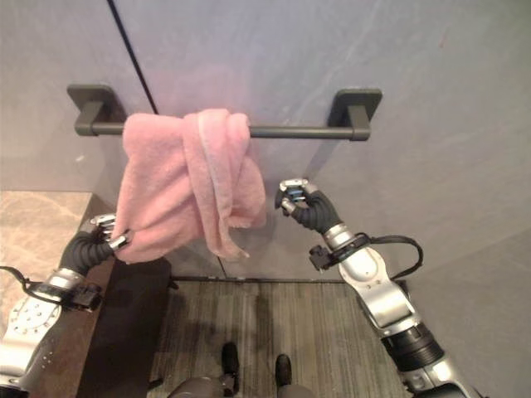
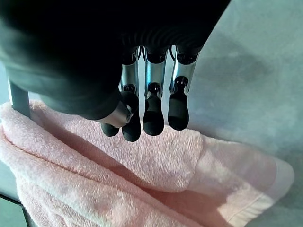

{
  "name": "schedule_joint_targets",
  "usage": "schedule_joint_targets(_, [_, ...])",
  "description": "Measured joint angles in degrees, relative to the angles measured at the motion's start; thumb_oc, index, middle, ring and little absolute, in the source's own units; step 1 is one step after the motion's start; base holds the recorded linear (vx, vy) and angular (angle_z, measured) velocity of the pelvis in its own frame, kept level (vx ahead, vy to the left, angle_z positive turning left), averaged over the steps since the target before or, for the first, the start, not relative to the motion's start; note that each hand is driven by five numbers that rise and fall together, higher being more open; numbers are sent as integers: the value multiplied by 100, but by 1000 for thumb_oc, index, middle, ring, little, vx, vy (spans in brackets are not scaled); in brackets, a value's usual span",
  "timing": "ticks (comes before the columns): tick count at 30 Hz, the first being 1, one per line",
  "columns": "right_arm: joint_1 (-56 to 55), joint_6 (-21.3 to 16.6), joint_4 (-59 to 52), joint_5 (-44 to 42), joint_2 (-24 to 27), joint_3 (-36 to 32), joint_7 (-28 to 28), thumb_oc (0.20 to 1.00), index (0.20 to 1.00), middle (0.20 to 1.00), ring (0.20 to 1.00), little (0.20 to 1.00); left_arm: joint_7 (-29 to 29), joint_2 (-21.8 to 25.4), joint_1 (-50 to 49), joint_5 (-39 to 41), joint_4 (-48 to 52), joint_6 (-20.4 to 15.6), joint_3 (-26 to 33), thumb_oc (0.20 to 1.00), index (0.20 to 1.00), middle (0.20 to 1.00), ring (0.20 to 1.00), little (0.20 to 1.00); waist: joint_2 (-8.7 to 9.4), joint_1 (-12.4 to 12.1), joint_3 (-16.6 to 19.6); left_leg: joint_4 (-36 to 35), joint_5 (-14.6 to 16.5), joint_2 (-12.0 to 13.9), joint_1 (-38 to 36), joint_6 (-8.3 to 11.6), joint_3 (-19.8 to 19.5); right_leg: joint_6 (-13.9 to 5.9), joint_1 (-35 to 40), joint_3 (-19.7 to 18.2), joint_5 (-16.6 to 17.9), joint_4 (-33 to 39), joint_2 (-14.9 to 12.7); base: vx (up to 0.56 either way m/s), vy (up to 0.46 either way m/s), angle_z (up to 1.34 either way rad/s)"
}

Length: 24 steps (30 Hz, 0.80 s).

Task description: Put brush and paste in cup on sink, flatten towel.

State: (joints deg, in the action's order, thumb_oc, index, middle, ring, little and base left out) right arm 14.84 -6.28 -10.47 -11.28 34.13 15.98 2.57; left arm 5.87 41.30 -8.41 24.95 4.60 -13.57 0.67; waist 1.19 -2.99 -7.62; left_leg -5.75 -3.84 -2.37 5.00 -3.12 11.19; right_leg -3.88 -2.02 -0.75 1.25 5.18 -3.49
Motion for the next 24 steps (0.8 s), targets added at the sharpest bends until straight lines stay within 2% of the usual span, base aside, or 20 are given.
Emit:
schedule_joint_targets(5, [-19, 0, -3, -32, -1, 11, 132, 1000, 1000, 1000, 1000, 1000, 34, 23, 14, -15, 0, 2, -115, 200, 200, 200, 200, 200, -4, 9, 1, 0, 0, 0, -6, 0, -2, 0, 5, 2, 0, 3, -1, 0, 0, 0])
schedule_joint_targets(6, [-19, 0, -3, -67, 0, 14, 153, 1000, 1000, 1000, 1000, 1000, 54, 23, 19, -18, 0, 2, -146, 266, 266, 266, 266, 266, -4, 6, 1, 0, -1, 0, -5, 0, -2, 0, 5, 2, 0, 2, 0, 0, 0, 0])
schedule_joint_targets(7, [-18, 0, -3, -130, -3, 20, 168, 1000, 1000, 1000, 1000, 1000, 60, 23, 20, -17, 0, 3, -184, 297, 297, 297, 297, 297, -5, 5, 2, 0, -1, 0, -6, 0, -2, 0, 5, 2, 1, 0, 0, 0, 0, 0])
schedule_joint_targets(10, [82, 8, -3, -482, 4, 264, 275, 1000, 1000, 1000, 1000, 1000, 83, 70, 117, -17, 2, 9, -329, 288, 288, 288, 288, 288, -13, 5, 4, 1, -2, 0, -6, -1, -3, 2, 6, 4, 2, -4, 1, 0, 0, 0])
schedule_joint_targets(11, [142, 8, -6, -500, 5, 364, 315, 1000, 1000, 1000, 1000, 1000, 84, 71, 150, -15, 2, 9, -351, 228, 228, 228, 228, 228, -16, 3, 5, 0, -2, -1, -6, -1, -6, 2, 9, 5, 2, -10, 1, 0, 0, 0])
schedule_joint_targets(13, [360, 25, -6, -500, 72, 588, 329, 1000, 1000, 1000, 1000, 1000, 86, 80, 208, -6, 2, 14, -398, 200, 200, 200, 200, 200, -20, -2, 4, 0, -2, -1, 2, -1, -7, 3, 2, 6, 3, -28, 0, 0, 0, 0])
schedule_joint_targets(24, [812, 62, -12, -484, 76, 746, 322, 1000, 1000, 1000, 1000, 1000, 114, 91, 312, 73, 21, 23, -508, 200, 200, 200, 200, 200, -20, -36, 5, 2, -3, -10, 124, -2, -66, 3, -103, 73, 5, -30, 3, 3, 7, 1])
